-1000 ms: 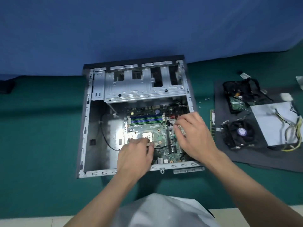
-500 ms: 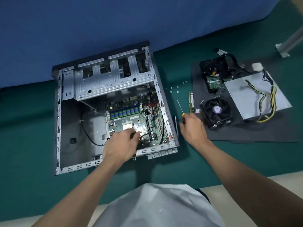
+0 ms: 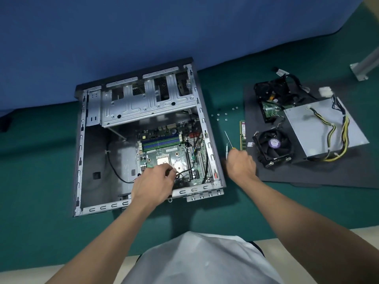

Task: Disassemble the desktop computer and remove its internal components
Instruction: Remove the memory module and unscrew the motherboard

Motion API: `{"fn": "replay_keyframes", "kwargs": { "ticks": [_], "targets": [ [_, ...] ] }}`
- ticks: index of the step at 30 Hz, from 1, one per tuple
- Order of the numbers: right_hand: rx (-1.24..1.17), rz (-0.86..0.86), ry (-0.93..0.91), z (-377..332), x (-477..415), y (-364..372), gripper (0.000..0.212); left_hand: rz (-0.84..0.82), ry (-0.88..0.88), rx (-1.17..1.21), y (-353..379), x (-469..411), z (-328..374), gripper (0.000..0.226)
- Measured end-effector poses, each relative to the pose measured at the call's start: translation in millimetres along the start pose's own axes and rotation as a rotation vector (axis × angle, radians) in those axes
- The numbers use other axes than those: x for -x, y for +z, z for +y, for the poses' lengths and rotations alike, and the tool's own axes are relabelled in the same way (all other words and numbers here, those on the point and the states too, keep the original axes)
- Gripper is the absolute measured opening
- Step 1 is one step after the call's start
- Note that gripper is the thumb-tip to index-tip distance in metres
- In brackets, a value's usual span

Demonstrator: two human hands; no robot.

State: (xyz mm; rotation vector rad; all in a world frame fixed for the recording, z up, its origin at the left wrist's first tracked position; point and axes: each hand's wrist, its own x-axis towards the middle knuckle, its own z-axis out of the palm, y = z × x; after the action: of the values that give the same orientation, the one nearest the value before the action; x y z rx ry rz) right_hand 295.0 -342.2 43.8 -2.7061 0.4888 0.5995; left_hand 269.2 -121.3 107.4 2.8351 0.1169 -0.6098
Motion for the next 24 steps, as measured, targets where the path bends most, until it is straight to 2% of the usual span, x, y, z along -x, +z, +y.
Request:
{"fn": "replay_keyframes", "kwargs": {
  "ticks": [3, 5, 7, 11, 16, 21, 24],
  "targets": [
    [-0.210, 0.049, 0.044, 4.3, 1.6, -22.5, 0.027, 0.026, 0.027, 0.016, -2.5, -0.6, -4.3, 0.028],
    [-0.400, 0.122, 0.025, 7.6, 4.1, -39.6, 0.017, 0.095, 0.081, -0.010, -7.8, -2.0, -11.4, 0.029],
    [-0.536, 0.183, -0.064, 2.8, 12.1, -54.5, 0.007, 0.203, 0.147, -0.079, -15.1, -6.1, -26.7, 0.031],
    [-0.569, 0.252, -0.309, -35.5, 37.6, -70.6, 0.002, 0.339, 0.139, -0.235, -34.0, -18.0, -74.3, 0.045],
    [-0.574, 0.125, -0.443, -103.2, 46.3, -56.5, 0.008, 0.429, 0.031, -0.290, -55.6, -29.7, -132.9, 0.075],
    [-0.612, -0.027, -0.368, -164.6, 25.2, -26.1, 0.004, 0.299, -0.028, -0.084, -59.9, -44.0, -162.8, 0.075],
    [-0.617, -0.075, -0.342, -198.5, 8.2, -13.1, 0.002, 0.312, -0.020, 0.045, -58.5, -48.0, -162.5, 0.072]
  ]
}}
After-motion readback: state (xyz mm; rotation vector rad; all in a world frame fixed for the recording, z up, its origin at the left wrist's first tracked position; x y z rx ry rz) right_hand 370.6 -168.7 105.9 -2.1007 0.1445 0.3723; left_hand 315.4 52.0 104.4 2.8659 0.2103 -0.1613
